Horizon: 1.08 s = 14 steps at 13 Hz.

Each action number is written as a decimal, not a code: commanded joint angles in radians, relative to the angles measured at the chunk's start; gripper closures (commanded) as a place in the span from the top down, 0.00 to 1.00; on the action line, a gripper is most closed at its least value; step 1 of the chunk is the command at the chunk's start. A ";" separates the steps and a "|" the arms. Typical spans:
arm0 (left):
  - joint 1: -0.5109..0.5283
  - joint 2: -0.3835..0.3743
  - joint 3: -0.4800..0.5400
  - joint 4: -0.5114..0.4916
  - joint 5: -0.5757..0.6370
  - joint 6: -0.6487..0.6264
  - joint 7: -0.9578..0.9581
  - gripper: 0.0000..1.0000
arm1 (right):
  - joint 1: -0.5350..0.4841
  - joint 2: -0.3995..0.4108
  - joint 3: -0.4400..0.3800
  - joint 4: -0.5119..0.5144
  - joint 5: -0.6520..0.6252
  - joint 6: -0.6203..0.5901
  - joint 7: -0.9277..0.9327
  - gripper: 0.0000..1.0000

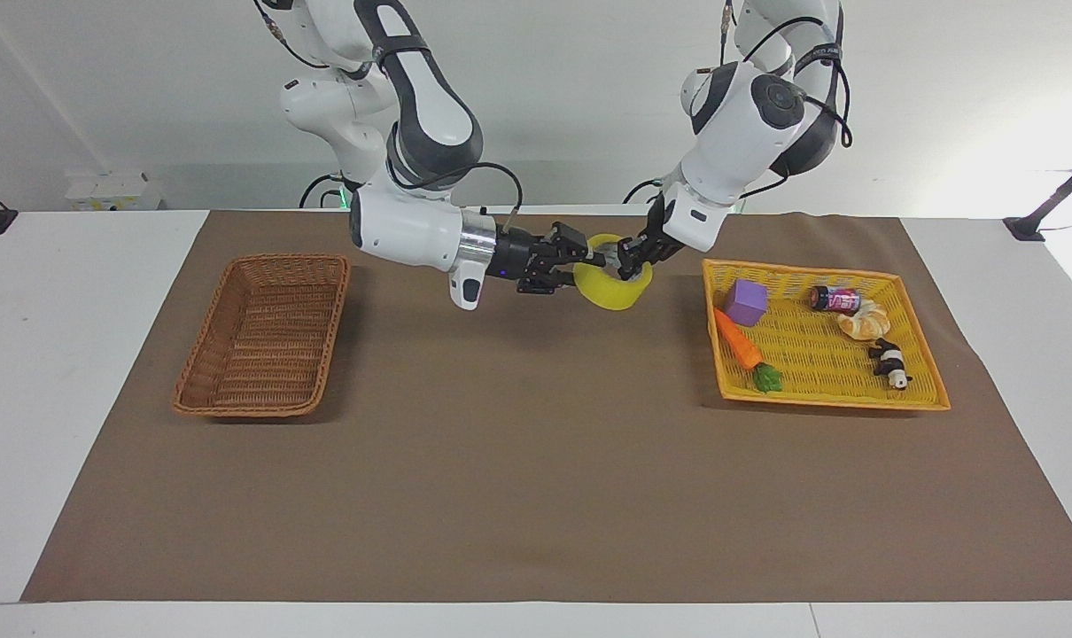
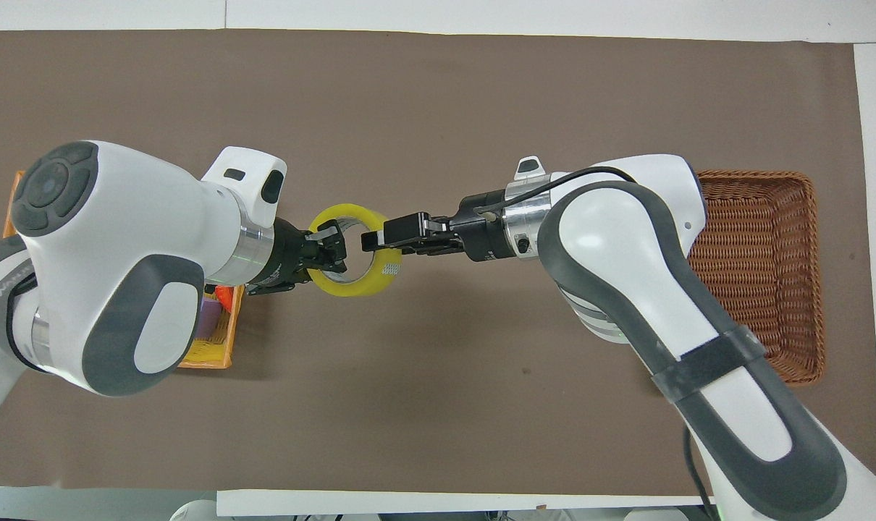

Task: Move tape to another basket
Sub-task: 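Grasp the tape rim with the right gripper beside the left gripper, then open the left gripper and withdraw it while the right gripper holds the tape, then carry the tape with the right gripper over the wicker basket and lower it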

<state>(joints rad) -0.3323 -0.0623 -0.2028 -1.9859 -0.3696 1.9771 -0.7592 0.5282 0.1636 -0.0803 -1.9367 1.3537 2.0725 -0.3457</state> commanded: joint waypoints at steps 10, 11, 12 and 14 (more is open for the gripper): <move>0.410 -0.045 0.051 0.269 0.263 -0.500 0.430 0.99 | -0.270 -0.024 -0.003 -0.022 -0.074 -0.268 -0.093 0.00; 0.453 -0.045 0.051 0.271 0.288 -0.494 0.517 0.99 | -0.349 -0.024 -0.001 -0.022 -0.143 -0.340 -0.120 0.00; 0.496 -0.045 0.051 0.271 0.302 -0.491 0.588 0.99 | -0.426 -0.027 -0.003 -0.022 -0.207 -0.404 -0.165 0.00; 0.567 -0.045 0.051 0.271 0.328 -0.489 0.719 0.99 | -0.590 -0.029 -0.003 -0.027 -0.322 -0.483 -0.211 0.00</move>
<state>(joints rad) 0.1849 -0.1083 -0.1378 -1.7304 -0.0741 1.5073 -0.1285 0.0557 0.1632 -0.0960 -1.9413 1.0996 1.6469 -0.5161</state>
